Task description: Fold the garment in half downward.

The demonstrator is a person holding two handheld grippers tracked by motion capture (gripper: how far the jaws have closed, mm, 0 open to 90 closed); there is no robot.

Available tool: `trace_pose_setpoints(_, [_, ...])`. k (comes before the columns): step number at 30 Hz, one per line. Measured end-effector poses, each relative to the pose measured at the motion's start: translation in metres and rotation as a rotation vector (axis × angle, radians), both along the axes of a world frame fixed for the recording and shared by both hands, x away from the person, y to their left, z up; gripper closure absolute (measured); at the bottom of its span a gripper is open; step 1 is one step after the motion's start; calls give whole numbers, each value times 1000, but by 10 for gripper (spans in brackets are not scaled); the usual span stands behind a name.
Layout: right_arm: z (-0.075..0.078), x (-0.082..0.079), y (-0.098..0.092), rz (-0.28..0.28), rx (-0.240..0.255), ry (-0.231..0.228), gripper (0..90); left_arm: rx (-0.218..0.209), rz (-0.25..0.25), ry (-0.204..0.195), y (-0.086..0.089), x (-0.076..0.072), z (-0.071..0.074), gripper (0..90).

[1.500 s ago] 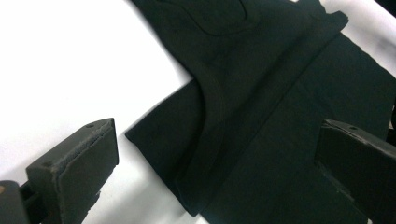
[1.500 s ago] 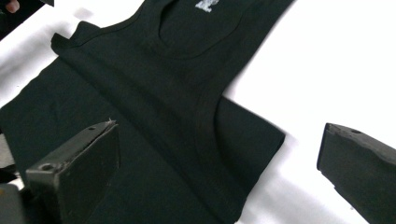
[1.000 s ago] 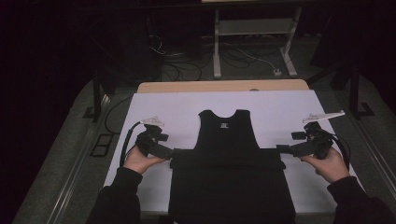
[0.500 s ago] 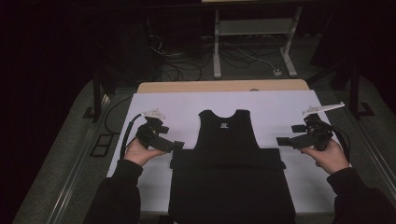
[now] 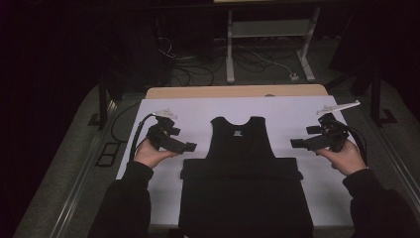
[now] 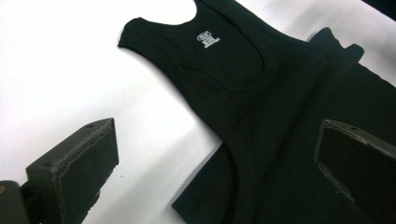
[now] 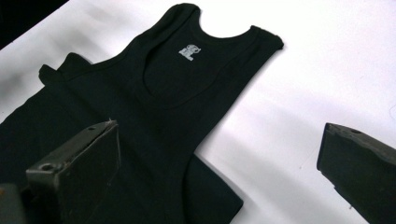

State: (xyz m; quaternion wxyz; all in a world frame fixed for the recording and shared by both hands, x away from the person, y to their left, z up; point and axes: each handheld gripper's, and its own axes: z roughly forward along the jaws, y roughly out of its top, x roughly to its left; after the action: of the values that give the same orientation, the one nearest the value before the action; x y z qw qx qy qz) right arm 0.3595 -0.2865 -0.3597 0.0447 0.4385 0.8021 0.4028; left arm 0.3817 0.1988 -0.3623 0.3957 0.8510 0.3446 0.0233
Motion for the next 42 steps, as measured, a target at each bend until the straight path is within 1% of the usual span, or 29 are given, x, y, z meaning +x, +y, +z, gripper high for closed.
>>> trace_pose_setpoints(8, [1, 11, -1, -1, 3, -4, 0, -2, 10, 6, 1, 11, -1, 0])
trace_pose_setpoints(10, [1, 14, -1, -3, 1, 1, 0, 2, 10, 6, 2, 14, 0, 0])
trace_pose_setpoints(16, [-1, 23, -2, -8, -2, 9, 0, -7, 22, 9, 1, 23, -3, 0])
trace_pose_setpoints(23, [-7, 32, -2, -22, 6, 19, 0, 22, 29, 27, -2, 32, -8, 0])
trace_pose_setpoints(24, [-8, 34, -2, -26, 8, 27, 0, 20, 32, 31, -3, 34, -8, 0])
trace_pose_setpoints(28, [-11, 41, -2, -36, 8, 32, 0, 15, 39, 37, -6, 40, -10, 0])
trace_pose_setpoints(33, [-14, 48, -5, -46, 12, 38, 0, 25, 35, 41, -8, 46, -13, 0])
trace_pose_setpoints(36, [-16, 52, -6, -57, 17, 41, 0, 16, 45, 44, -10, 49, -15, 0])
trace_pose_setpoints(40, [-17, 56, -5, -59, 20, 41, 0, 24, 41, 44, -11, 54, -18, 0])
trace_pose_setpoints(42, [-17, 58, -4, -55, 19, 45, 0, 19, 43, 47, -12, 57, -19, 0])
